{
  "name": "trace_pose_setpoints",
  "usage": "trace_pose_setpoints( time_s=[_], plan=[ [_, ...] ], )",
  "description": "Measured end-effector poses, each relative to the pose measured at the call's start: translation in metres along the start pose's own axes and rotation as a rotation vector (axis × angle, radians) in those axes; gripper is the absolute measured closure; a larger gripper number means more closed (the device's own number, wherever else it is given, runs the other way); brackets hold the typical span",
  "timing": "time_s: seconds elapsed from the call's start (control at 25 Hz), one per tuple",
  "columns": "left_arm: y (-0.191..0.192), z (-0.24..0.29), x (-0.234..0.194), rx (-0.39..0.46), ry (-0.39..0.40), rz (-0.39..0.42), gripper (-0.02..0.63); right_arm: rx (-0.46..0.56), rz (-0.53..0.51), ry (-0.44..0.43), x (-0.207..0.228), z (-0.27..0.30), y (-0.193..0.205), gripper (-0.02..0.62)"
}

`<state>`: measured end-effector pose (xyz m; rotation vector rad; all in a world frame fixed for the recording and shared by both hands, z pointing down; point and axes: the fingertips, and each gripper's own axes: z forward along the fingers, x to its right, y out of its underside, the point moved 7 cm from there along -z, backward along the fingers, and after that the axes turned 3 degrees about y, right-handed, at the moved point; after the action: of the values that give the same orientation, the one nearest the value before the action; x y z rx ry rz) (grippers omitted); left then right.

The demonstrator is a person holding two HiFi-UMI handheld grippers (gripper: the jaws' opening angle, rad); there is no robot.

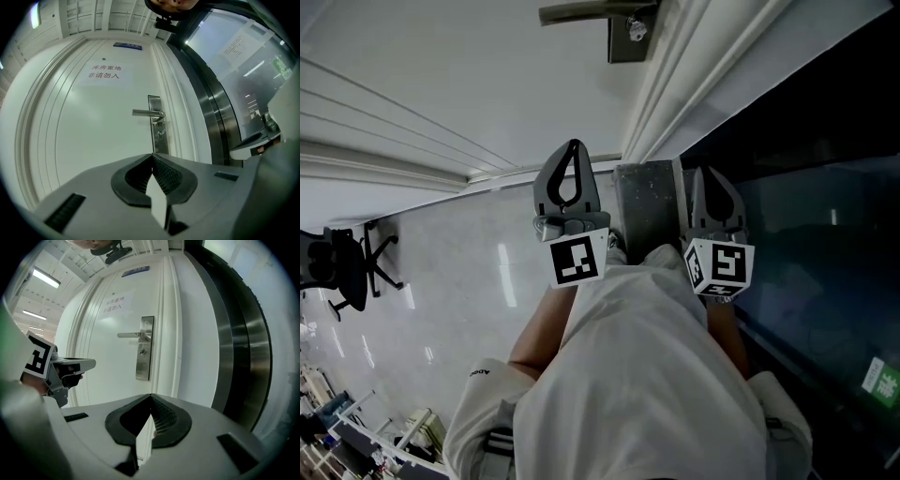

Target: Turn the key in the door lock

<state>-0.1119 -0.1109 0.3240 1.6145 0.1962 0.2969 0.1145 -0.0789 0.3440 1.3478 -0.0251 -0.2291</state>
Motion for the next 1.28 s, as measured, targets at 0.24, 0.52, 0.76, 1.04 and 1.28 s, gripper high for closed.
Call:
trace_pose_setpoints(
  time_s=[0.24,0.52,0.76,1.04,1.28],
  plan=[
    [-0.008,0.013,0.006,-0.003,0.006,0.000,0.598,0.029,0.017,0.002,0.001,0.002,-0.009,0.594],
    [-0.022,0.026,0.014,0.004,0.006,0.029,0.597,0.030,0.055,0.012,0.013,-0.002,-0.009,0.594],
    [-0.034,0.044,0.025,0.009,-0.012,0.078,0.597,0.014,0.084,-0.015,0.020,0.001,0.004,0.594],
    [-0.047,0.083,0.040,-0.020,-0.032,0.155,0.586,0.030,0.116,-0.043,0.038,0.030,0.009,0.594],
    [-0.059,0.117,0.046,-0.037,-0.098,0.175,0.540,0.033,0.132,-0.110,0.035,0.060,0.013,0.594]
  ],
)
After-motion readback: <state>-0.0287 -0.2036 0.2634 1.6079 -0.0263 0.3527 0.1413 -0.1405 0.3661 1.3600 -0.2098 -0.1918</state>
